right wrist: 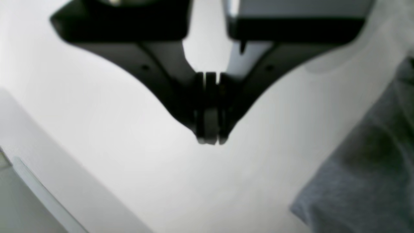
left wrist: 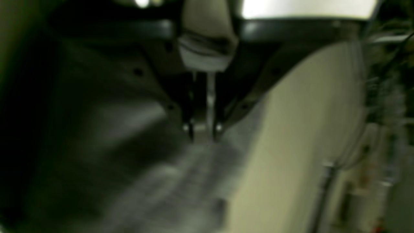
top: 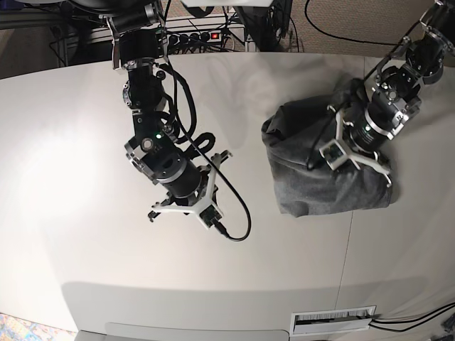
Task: Fold the T-shirt properly
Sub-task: 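Lift the left gripper off the bundle and raise it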
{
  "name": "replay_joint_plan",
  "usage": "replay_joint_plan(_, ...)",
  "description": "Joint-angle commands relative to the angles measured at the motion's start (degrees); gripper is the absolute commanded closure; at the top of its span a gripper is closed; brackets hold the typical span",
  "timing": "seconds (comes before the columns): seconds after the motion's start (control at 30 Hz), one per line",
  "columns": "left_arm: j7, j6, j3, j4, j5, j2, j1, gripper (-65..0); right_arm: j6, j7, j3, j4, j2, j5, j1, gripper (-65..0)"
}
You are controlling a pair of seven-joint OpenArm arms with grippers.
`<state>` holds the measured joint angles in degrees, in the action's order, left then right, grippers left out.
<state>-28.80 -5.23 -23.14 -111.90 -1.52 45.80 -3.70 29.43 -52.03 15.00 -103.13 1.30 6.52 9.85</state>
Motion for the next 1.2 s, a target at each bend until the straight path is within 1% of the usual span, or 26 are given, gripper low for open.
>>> replay_joint_plan(0.0, 0.66, 0.00, 0.66, -0.90, 0.02, 0.42, -0.22, -10.7, -1.16, 1.55, -0.13, -1.01, -0.15, 0.66, 1.42, 0.0)
replay_joint_plan(0.07, 0.42, -0.98, 0.66, -0.90, 0.00, 0.07, -2.12, -20.3, -2.29, 1.60, -0.13, -1.01, -0.13, 1.97, 1.49, 0.0)
replay_joint_plan(0.1, 0.42, -1.14, 0.66, -1.01, 0.22, -0.07, -3.02, -23.8, -2.49, 1.51, -0.13, -1.01, -0.09, 2.16, 1.60, 0.0)
replay_joint_plan(0.13, 0.46, -1.16, 0.66, -1.27, 0.63, -0.11, -3.91, -25.6, -2.69, 1.62, -0.13, -1.01, 0.26, 2.10, 1.62, 0.0)
replay_joint_plan(0.3, 0.31, -0.79, 0.66, -6.14, 7.06, -0.09, -8.83, -25.9, -3.69, 1.66, -0.13, -1.01, 1.46, 2.12, 1.60, 0.0)
replay_joint_plan(0.43, 0.02, -0.63, 0.66, -11.82, 7.56, -0.26, -12.28, -25.9, -4.00, 1.66, -0.13, -1.01, 1.55, 2.10, 1.60, 0.0)
replay_joint_plan(0.5, 0.02, -0.66, 0.66, -12.46, 8.92, -1.09, -12.81, -25.9, -4.00, 1.66, -0.13, -1.01, 1.55, 2.10, 1.60, 0.0)
replay_joint_plan(0.6, 0.35, -0.63, 0.66, -11.30, 11.96, -3.23, -12.63, -25.9, -4.00, 1.55, -0.13, -1.01, 1.55, 2.08, 1.60, 0.0)
replay_joint_plan(0.8, 1.01, -0.61, 0.66, -7.56, 14.38, -7.23, -12.52, -25.9, -4.02, 1.40, -0.13, -1.01, 1.55, 2.10, 1.60, 0.0)
replay_joint_plan(0.9, 1.84, -0.42, 0.66, -6.88, 16.55, -8.02, -12.50, -25.9, -4.02, 1.42, -0.13, -1.01, 1.55, 2.08, 1.60, 0.0)
replay_joint_plan(1.03, 2.34, 1.66, 0.66, -4.68, 16.55, -8.02, -12.52, -25.8, -4.02, 1.40, -0.13, -1.01, 1.55, 2.10, 1.60, 0.0)
replay_joint_plan(1.17, 2.93, 2.93, 0.66, -1.81, 16.63, -8.02, -12.50, -25.8, -4.02, 1.40, -0.13, -1.01, 1.55, 2.10, 1.60, 0.0)
